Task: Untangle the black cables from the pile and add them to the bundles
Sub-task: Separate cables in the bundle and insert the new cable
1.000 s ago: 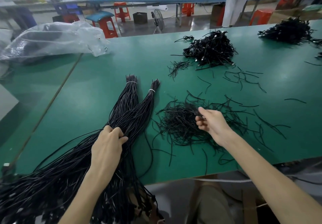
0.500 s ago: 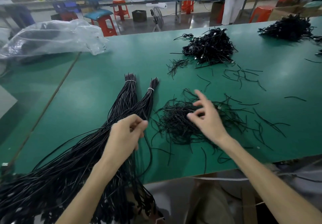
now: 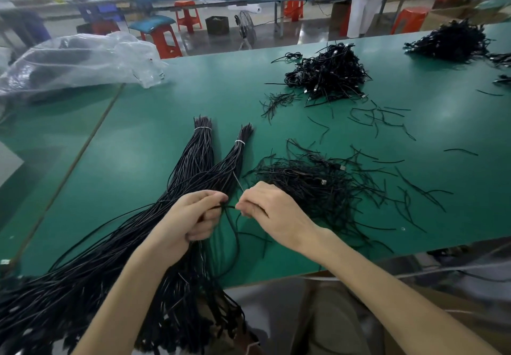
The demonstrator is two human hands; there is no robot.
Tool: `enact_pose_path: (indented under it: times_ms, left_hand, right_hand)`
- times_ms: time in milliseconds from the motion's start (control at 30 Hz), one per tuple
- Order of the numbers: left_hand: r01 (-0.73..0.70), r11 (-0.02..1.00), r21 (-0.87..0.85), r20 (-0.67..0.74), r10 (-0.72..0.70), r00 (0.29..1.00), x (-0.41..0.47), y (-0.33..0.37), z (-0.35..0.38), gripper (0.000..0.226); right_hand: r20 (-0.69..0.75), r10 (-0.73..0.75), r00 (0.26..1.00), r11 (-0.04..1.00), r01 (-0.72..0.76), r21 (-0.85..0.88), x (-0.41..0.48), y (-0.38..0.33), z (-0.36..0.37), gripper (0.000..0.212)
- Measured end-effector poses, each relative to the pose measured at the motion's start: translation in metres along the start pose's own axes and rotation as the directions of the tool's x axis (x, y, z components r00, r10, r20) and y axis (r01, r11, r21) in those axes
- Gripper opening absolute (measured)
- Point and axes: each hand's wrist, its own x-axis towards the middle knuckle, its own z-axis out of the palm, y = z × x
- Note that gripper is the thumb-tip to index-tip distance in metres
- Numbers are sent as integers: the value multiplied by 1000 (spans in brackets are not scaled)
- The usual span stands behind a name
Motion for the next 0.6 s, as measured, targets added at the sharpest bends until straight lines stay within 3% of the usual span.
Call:
enact_pose_path:
  times_ms: [67,133,200,267,367,467,600]
  left_hand:
    - [10,994,-113,114,3,994,-4,-1,-19,23]
    - [2,980,-198,195,38,980,-9,1,-35,25]
    - [13,925,-381,256,91,962,-13,3,-48,25]
    - [70,765,-640,341,201,918,-16,6,-53,32]
    - [129,494,-860,304,292,907,-15,11,-47,55]
    - [123,418,-900,291,367,884,-14,11,-40,71]
    - [151,385,-910,293,342,893,-5,7,-32,71]
  right_hand:
    - [-130,143,981,948,-99,301,-6,-9,4,34]
    - [-234,349,908,762,-129,635,-9,-19,6,42]
    - [-202,457,866,582,-120,804,-11,-24,5,42]
    - [-168,489,856,545,-150,825,-14,-22,1,43]
    - [-179,514,839,630,-228,742,-20,-14,0,44]
    - [-160,570,806,582,-259,771,-27,-7,1,44]
    - [-112,740,664,371,-263,891,-32,6,-13,44]
